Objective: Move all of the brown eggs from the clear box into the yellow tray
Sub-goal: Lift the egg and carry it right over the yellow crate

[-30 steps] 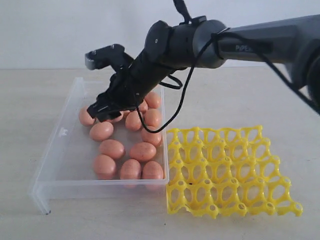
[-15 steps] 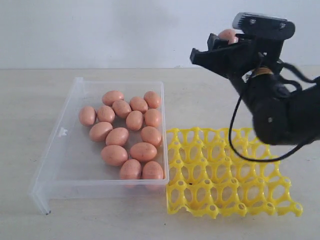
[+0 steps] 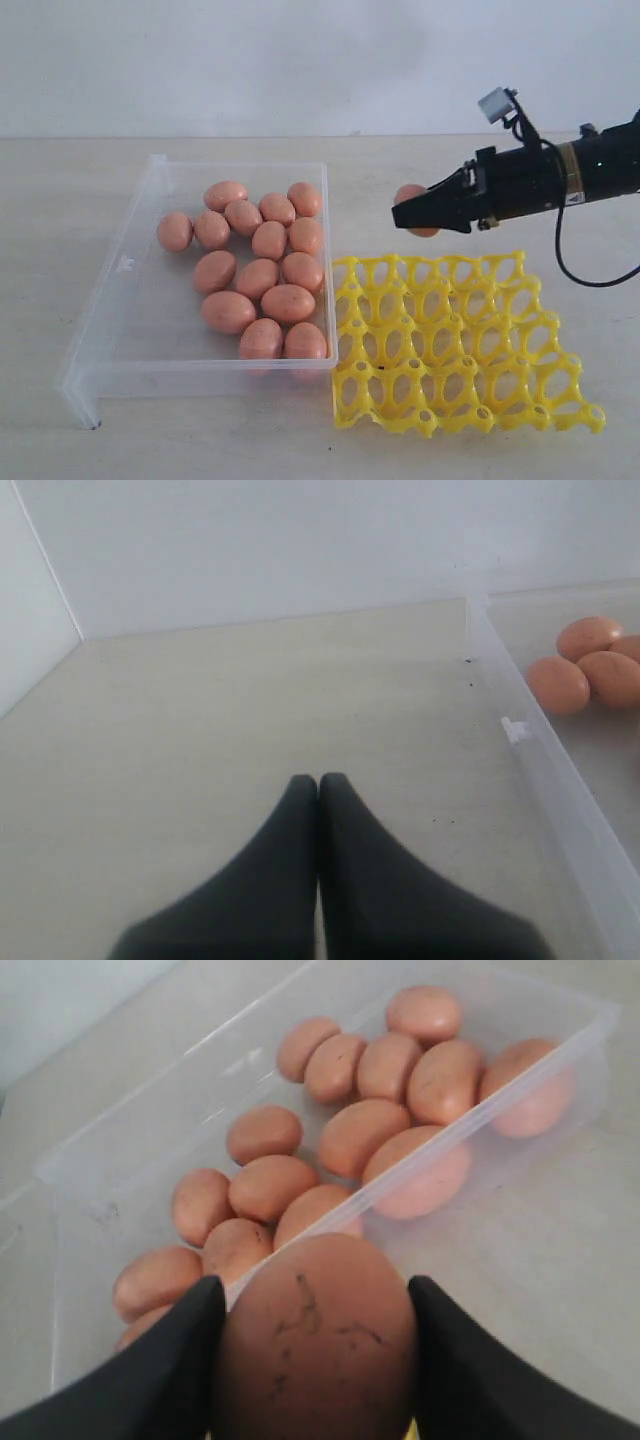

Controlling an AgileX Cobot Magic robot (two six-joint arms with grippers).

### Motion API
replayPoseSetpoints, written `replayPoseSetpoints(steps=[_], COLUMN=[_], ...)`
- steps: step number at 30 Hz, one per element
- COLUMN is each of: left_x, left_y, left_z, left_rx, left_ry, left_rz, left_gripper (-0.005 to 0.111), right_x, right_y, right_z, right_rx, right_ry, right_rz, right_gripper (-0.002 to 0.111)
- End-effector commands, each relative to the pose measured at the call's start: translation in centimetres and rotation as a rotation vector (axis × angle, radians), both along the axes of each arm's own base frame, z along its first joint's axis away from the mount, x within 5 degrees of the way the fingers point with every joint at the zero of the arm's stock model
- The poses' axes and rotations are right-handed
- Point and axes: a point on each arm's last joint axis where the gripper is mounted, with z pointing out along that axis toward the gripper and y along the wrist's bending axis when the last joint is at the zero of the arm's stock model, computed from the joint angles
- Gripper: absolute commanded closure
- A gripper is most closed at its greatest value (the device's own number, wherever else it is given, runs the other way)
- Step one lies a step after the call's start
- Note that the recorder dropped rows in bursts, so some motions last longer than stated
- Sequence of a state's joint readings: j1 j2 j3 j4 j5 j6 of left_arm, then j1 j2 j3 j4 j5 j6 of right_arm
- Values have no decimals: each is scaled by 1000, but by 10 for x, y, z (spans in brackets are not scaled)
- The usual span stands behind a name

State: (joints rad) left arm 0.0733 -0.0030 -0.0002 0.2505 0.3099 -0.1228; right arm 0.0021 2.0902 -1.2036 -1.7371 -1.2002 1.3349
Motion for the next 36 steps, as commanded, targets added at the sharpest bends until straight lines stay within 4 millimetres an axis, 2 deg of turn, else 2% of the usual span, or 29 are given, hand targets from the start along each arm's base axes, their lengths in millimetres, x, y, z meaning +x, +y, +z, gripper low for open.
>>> replayPoseSetpoints(steps=[1,6,10,23,25,32,34,36], left_x=[0,0,0,0,0,0,0,0], left_y=[0,0,0,0,0,0,0,0], left_z=[0,0,0,0,0,0,0,0], left_rx=[-2,-2,-2,-2,-2,-2,-2,-2], left_ry=[0,0,0,0,0,0,0,0], left_rz=[-4,-4,-4,-4,-4,-4,-4,-4], left_gripper=[111,111,111,111,111,111,111,111], right_x=[-6,-9,-8,-2,-2,-2,-3,-3], right_y=[29,56,65,63,63,63,63,62], right_z=[-3,-8,-13,-18,-18,-19,-19,-20], right_rx=[20,-58,-124,-203,-203,-207,-213,-216], right_ry=[-52,-114,-134,-153,-153,-150,-150,-145], right_rz=[100,118,100,34,34,37,44,49], right_gripper=[109,109,109,108,103,68,63,64])
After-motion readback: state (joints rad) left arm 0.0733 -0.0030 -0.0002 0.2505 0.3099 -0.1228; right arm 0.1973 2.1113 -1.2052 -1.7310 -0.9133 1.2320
